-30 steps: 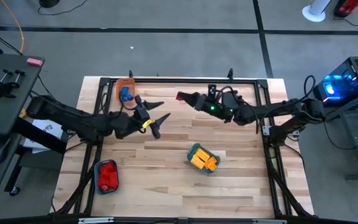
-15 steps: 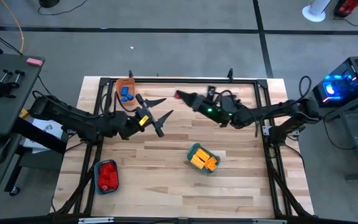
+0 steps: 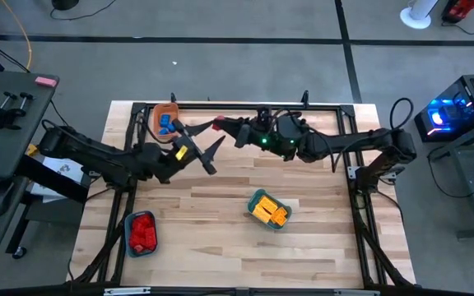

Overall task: Sort blocks
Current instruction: Put the red game piece into the bottom left blue bin

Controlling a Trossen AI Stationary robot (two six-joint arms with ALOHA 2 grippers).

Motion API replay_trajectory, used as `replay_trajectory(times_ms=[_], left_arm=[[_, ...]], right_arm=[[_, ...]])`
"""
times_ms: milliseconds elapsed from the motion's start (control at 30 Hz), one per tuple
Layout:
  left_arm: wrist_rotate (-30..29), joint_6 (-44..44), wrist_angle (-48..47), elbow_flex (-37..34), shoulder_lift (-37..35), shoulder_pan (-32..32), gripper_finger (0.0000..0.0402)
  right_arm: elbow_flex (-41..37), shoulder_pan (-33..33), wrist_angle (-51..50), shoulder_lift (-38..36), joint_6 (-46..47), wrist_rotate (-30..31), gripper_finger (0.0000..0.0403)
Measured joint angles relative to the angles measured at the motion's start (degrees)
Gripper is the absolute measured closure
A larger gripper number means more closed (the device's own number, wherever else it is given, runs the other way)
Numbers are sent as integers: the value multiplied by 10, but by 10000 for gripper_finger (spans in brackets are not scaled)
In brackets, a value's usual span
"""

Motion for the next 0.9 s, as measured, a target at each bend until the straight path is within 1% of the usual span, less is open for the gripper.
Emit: replay_trajectory(times_ms=[100, 267, 367, 500, 567, 633, 700, 767, 867, 900], left_arm=[[9, 17, 1, 18, 0, 0, 163], [7, 59, -4, 43, 0, 1, 163], [8, 60, -5, 45, 0, 9, 163], [6, 55, -8, 45, 0, 10, 163], [6, 54, -12, 45, 0, 10, 170], [5, 54, -14, 45, 0, 7, 188], [4, 54, -14, 45, 0, 7, 219], [3, 53, -12, 47, 0, 7, 261], [-1, 62, -17, 47, 0, 7, 336], [-2, 69, -17, 47, -1, 7, 346]], right_arm=[[13, 0, -1, 3, -13, 8, 403], [17, 0, 2, 17, -8, 8, 403], [18, 0, 9, 23, 11, 8, 403], [18, 3, 18, 26, -4, 5, 403], [17, 3, 16, 26, -10, -4, 403], [17, 3, 16, 27, -12, -15, 403], [17, 3, 13, 27, -13, -24, 403], [17, 3, 12, 27, -13, -27, 403], [16, 3, 12, 27, -15, -26, 403], [16, 3, 14, 27, -20, -26, 403]])
